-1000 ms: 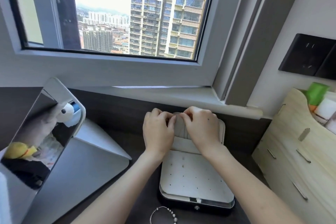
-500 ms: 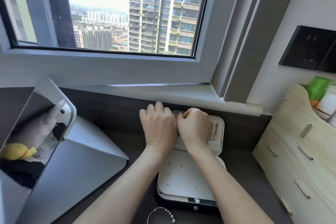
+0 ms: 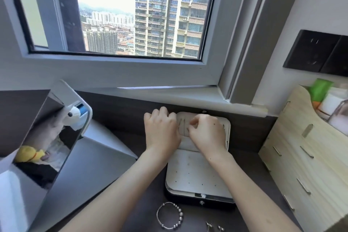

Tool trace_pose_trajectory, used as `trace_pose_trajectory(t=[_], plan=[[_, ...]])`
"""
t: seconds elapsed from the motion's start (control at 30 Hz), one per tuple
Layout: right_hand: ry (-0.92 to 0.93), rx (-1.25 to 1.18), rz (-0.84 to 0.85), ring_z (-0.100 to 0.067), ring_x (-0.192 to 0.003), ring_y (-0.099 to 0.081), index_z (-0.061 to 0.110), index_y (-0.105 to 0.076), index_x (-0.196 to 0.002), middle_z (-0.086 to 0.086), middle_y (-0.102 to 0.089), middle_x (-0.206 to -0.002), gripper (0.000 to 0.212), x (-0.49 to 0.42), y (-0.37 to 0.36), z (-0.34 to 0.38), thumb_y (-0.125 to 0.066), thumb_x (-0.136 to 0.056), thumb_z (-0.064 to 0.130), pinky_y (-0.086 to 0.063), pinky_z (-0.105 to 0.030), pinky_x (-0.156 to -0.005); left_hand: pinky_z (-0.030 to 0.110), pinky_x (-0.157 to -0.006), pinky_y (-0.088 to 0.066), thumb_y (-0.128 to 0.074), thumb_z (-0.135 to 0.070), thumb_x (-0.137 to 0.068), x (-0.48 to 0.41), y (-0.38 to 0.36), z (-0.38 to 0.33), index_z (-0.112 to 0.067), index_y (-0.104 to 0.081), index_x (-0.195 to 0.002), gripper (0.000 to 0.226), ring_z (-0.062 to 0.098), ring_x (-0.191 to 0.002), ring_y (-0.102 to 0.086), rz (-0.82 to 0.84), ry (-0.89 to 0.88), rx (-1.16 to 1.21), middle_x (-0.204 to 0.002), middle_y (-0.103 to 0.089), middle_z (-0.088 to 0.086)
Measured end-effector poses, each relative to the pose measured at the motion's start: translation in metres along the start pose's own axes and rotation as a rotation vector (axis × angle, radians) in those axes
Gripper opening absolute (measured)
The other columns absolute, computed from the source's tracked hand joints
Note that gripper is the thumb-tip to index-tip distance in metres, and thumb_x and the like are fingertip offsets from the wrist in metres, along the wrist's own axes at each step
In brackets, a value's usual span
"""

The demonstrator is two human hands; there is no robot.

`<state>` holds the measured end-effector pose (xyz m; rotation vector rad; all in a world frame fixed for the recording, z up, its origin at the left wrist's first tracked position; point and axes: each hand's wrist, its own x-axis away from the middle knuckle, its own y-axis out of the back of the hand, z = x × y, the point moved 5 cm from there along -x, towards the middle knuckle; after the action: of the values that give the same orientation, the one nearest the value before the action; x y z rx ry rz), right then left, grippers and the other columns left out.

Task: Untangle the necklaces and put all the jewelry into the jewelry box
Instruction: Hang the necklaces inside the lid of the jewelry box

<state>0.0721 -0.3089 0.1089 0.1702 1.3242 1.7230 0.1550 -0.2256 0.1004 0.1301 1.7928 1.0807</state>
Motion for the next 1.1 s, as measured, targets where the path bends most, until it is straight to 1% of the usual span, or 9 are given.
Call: trace_pose_trajectory(t=[0.13,0.23,0.33,0.43,0.5,0.6,0.73,0.93,1.1], plan=[[0.056,-0.006,-0.013,-0.025,-0.092,-0.063,0.014,-0.072,-0.085,-0.003,-0.070,-0.091,0.017,0.018,0.024,0.010,-0.056,-0.085,0.016,-0.051,-0.036,-0.078,0.031,-0.057,-0.022,-0.076,-0.009,-0.049,0.003,0.029,0.006,-0.015,-0.061,-0.050,0.016,0.024,-0.050,-0.044,-0.011,0.007,0.030,-0.056,-0.049,0.004],[0.128,-0.047,0.002,-0.020,-0.086,-0.062,0.014,-0.073,-0.083,-0.001,-0.069,-0.085,0.015,0.049,0.044,0.026,-0.059,-0.086,0.019,-0.051,-0.035,-0.075,0.033,-0.064,-0.022,-0.067,-0.015,-0.071,0.015,0.061,0.008,-0.015,-0.071,-0.069,0.004,0.028,-0.068,-0.052,0.051,-0.013,0.089,-0.073,-0.056,0.006],[0.161,-0.089,0.154,-0.014,-0.084,-0.060,0.020,-0.072,-0.084,0.006,-0.065,-0.081,0.013,0.099,0.052,0.044,-0.062,-0.087,0.029,-0.046,-0.028,-0.071,0.031,-0.071,-0.028,-0.059,-0.022,-0.083,0.040,0.096,0.019,-0.020,-0.073,-0.086,0.014,0.027,-0.086,-0.056,0.136,-0.032,0.189,-0.090,-0.060,0.003],[0.229,-0.130,0.400,-0.009,-0.073,-0.055,0.021,-0.071,-0.085,0.010,-0.059,-0.073,0.013,0.158,0.040,0.060,-0.064,-0.085,0.032,-0.041,-0.025,-0.065,0.030,-0.071,-0.038,-0.065,-0.023,-0.081,0.075,0.132,0.049,-0.021,-0.074,-0.080,0.009,0.021,-0.082,-0.058,0.186,-0.023,0.321,-0.086,-0.061,0.000],[0.282,-0.156,0.561,-0.006,-0.067,-0.053,0.021,-0.070,-0.085,0.009,-0.060,-0.071,0.014,0.195,0.027,0.070,-0.066,-0.084,0.034,-0.043,-0.023,-0.067,0.027,-0.068,-0.037,-0.066,-0.023,-0.081,0.098,0.148,0.076,-0.022,-0.072,-0.077,0.008,0.015,-0.078,-0.055,0.267,0.021,0.352,-0.080,-0.058,-0.006],[0.343,-0.180,0.673,-0.008,-0.073,-0.053,0.026,-0.069,-0.089,0.012,-0.057,-0.072,0.015,0.235,0.006,0.084,-0.066,-0.082,0.039,-0.045,-0.024,-0.072,0.024,-0.064,-0.032,-0.066,-0.022,-0.082,0.131,0.163,0.115,-0.022,-0.069,-0.074,0.008,0.013,-0.074,-0.052,0.384,0.109,0.319,-0.072,-0.052,-0.011],[0.344,-0.202,0.652,-0.008,-0.077,-0.050,0.026,-0.067,-0.091,0.015,-0.051,-0.071,0.015,0.256,-0.011,0.097,-0.064,-0.085,0.038,-0.039,-0.024,-0.069,0.027,-0.067,-0.041,-0.068,-0.019,-0.080,0.171,0.169,0.143,-0.028,-0.065,-0.070,0.013,0.009,-0.072,-0.052,0.521,0.165,0.372,-0.072,-0.056,-0.010],[0.365,-0.147,0.579,-0.014,-0.098,-0.055,0.022,-0.064,-0.095,0.009,-0.058,-0.090,0.014,0.263,-0.016,0.105,-0.059,-0.089,0.033,-0.037,-0.025,-0.077,0.023,-0.069,-0.042,-0.069,-0.021,-0.080,0.204,0.165,0.143,-0.036,-0.060,-0.067,0.021,0.004,-0.070,-0.052,0.624,0.135,0.408,-0.074,-0.057,-0.011],[0.419,-0.052,0.568,-0.018,-0.106,-0.055,0.020,-0.061,-0.102,0.003,-0.062,-0.111,0.018,0.266,-0.021,0.109,-0.049,-0.095,0.031,-0.038,-0.028,-0.086,0.017,-0.067,-0.037,-0.068,-0.025,-0.081,0.225,0.156,0.130,-0.025,-0.070,-0.082,0.003,0.006,-0.076,-0.051,0.673,0.008,0.369,-0.082,-0.054,-0.013]])
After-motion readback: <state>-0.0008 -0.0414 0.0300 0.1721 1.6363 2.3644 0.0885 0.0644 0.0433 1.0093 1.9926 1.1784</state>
